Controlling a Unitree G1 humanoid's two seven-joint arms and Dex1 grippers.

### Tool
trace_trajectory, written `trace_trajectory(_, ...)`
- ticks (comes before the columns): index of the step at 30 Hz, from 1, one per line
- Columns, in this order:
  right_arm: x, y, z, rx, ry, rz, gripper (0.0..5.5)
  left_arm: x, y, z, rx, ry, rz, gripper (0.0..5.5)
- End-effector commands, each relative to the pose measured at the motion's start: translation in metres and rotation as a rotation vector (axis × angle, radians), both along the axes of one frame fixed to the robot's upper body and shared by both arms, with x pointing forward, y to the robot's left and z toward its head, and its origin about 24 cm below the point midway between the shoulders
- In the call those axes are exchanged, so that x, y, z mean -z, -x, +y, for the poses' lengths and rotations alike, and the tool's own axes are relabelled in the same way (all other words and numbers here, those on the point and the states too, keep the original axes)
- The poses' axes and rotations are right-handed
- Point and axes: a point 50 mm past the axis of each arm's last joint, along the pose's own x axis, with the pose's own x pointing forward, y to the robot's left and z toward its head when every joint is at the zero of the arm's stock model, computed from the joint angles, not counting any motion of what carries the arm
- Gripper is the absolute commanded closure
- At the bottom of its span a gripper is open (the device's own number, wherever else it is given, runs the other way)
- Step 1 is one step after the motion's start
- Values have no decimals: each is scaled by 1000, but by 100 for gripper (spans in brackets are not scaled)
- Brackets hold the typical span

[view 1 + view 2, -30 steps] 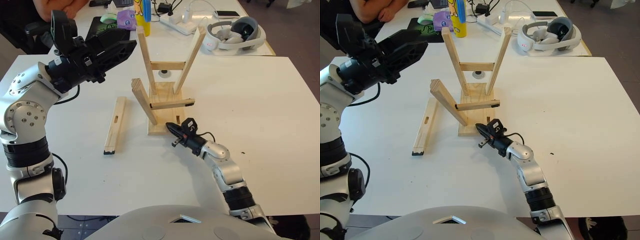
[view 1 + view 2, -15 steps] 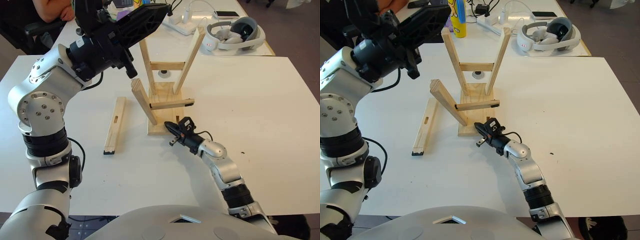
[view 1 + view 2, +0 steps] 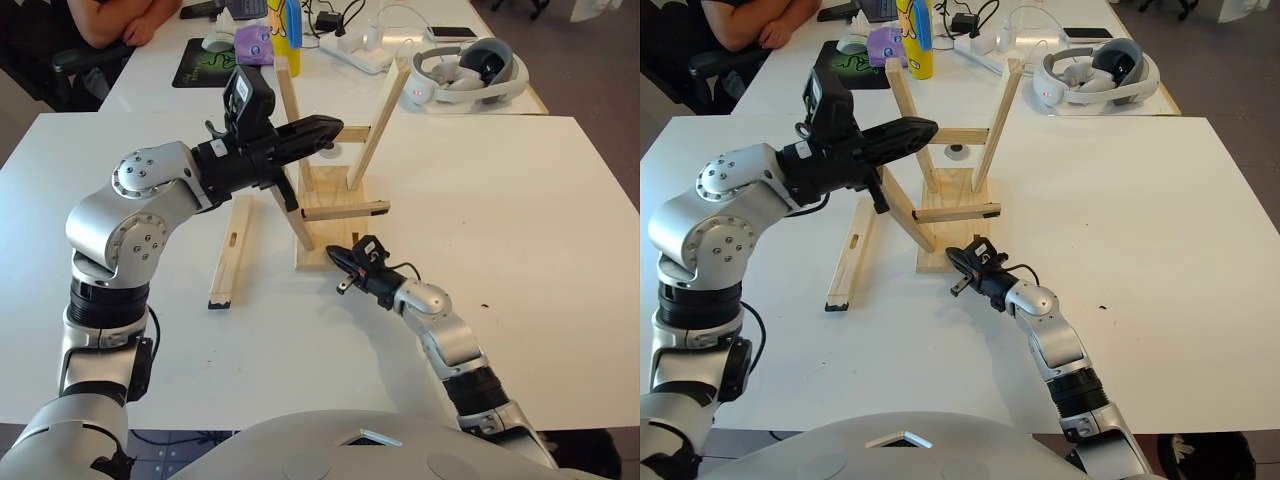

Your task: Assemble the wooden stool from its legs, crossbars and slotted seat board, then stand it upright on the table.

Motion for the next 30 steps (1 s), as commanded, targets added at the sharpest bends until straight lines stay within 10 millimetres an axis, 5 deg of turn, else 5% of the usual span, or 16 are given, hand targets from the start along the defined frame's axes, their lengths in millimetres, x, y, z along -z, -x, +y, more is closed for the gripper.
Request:
trace_trajectory(1,41,22,-10,-2,127,219,550,-51,0,12,-41,128,-133,549)
trace_trajectory(6,42,23,-13,6,135,221,550,-113,9,31,-79,269,-276,549)
trace_trajectory(8,42,23,-14,9,139,222,550,-95,4,27,-100,181,-212,549)
trace_trajectory(12,42,22,-12,-4,146,221,550,17,2,5,-95,-153,127,549)
trace_trajectory(14,41,22,-10,-15,148,223,550,51,9,-1,-93,-235,212,549)
trace_trajectory(16,41,22,-9,-23,151,223,550,47,8,-3,-117,-213,166,549)
trace_trajectory(19,41,23,-10,-15,155,225,550,2,-6,4,-212,-20,4,549)
trace_trajectory(24,43,22,-12,-1,166,222,550,-53,-21,50,-547,247,-234,549)
trace_trajectory(27,40,20,-11,20,144,200,550,-31,-29,91,-842,179,-172,549)
trace_trajectory(30,37,20,-13,51,128,182,550,34,-20,107,-980,-37,65,505)
